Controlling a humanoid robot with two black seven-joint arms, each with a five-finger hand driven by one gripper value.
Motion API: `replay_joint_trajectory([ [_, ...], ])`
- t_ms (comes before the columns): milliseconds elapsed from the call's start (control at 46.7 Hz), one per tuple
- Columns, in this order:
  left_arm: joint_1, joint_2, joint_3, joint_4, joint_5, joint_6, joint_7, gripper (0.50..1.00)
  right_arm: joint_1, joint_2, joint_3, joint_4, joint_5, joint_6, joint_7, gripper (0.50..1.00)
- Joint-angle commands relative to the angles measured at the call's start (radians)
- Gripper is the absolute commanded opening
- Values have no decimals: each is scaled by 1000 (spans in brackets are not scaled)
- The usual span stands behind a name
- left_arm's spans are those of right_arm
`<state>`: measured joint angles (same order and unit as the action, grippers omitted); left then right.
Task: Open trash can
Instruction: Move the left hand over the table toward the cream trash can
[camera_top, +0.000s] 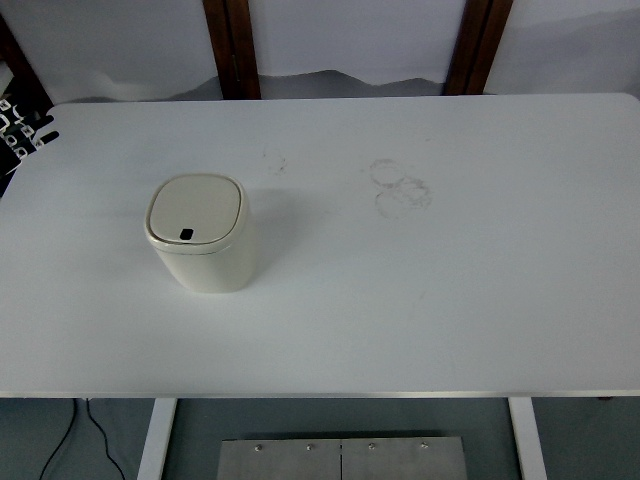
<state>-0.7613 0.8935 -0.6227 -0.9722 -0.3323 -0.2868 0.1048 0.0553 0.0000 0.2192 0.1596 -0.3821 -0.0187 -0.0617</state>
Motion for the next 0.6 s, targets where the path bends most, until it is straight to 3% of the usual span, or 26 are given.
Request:
replay_joint_trajectory([
  [0, -68, 31, 63, -39, 27, 6, 33, 1000, 0, 0, 0, 0, 0, 0, 0, 995],
  [300, -427, 81, 478, -100, 117, -43, 138, 1000, 0, 0, 0, 0, 0, 0, 0, 995],
  [578, -670, 48, 590, -102, 252, -149, 259, 1000, 0, 0, 0, 0, 0, 0, 0, 995],
])
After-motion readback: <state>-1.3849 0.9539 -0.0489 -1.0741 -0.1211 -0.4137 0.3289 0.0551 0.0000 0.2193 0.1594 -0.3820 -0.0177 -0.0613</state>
